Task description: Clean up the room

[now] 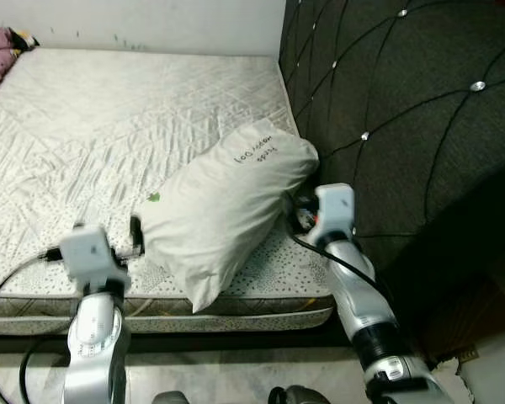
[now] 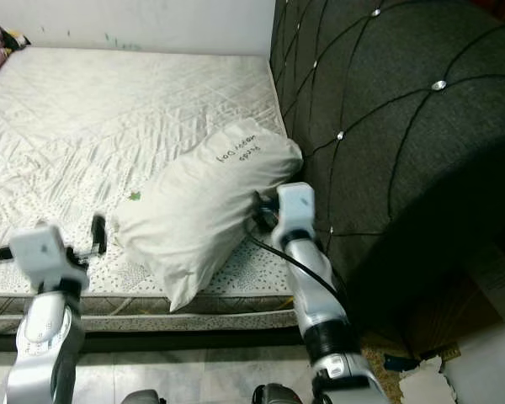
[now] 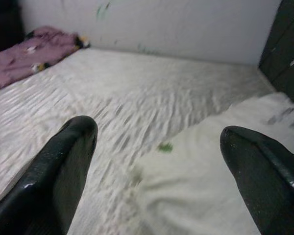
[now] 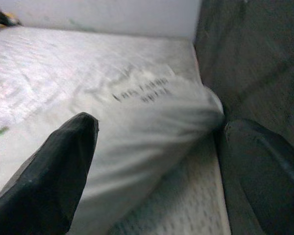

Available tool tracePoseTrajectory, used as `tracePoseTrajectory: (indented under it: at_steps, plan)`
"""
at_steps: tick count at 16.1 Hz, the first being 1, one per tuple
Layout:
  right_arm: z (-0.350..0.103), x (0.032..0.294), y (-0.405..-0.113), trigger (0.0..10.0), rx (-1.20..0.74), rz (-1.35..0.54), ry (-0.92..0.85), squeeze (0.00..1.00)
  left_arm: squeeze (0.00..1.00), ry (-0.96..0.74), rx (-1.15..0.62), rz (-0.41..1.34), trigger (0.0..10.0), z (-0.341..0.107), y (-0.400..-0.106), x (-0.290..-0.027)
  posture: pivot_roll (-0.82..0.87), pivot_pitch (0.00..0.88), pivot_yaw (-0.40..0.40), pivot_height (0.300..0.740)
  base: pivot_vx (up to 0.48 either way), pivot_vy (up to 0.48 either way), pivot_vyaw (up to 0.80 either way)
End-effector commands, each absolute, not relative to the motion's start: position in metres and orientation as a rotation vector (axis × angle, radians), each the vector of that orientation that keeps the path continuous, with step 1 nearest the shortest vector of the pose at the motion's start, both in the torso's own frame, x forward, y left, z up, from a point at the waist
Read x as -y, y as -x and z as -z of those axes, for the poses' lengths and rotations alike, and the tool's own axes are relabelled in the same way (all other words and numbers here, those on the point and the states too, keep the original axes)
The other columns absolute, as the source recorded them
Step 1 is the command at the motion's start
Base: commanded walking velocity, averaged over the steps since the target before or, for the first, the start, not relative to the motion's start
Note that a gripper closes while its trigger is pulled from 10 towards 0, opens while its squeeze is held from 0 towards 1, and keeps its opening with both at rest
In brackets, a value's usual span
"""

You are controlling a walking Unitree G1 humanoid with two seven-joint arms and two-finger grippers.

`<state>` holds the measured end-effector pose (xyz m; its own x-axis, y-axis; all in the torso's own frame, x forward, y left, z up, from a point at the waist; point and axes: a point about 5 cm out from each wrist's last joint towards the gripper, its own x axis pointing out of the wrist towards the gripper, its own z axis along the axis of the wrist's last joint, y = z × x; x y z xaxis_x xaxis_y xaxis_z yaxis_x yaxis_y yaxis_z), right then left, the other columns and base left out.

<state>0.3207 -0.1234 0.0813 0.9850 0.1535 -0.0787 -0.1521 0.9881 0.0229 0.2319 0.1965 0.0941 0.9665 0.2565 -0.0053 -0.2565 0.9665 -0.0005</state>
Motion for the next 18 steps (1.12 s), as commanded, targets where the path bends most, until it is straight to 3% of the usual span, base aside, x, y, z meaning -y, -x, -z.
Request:
tracePoseTrajectory:
  at_steps: [1, 8, 16, 18]
  plan:
    - [-0.088, 0.128, -0.322, 10.0, -0.057, -0.137, -0.044, 0.0, 0.0, 0.007, 0.014, -0.259, 10.0, -0.1, -0.233, -0.196, 0.15, 0.026, -0.048, 0.74, 0.0, 0.0, 0.0]
    - [-0.088, 0.124, -0.327, 10.0, -0.09, -0.157, -0.01, 0.0, 0.0, 0.042, 0.014, -0.238, 10.0, -0.101, -0.239, -0.186, 0.16, 0.036, -0.069, 0.74, 0.0, 0.0, -0.76]
    - [-0.09, 0.113, -0.329, 10.0, -0.077, -0.195, -0.024, 0.0, 0.0, 0.069, 0.014, -0.263, 10.0, -0.105, -0.237, -0.189, 0.17, 0.083, -0.071, 0.74, 0.0, 0.0, 0.0]
    - [-0.091, 0.113, -0.33, 10.0, -0.08, -0.188, -0.027, 0.0, 0.0, 0.072, 0.013, -0.256, 10.0, -0.106, -0.238, -0.189, 0.17, 0.088, -0.069, 0.74, 0.0, 0.418, 0.0]
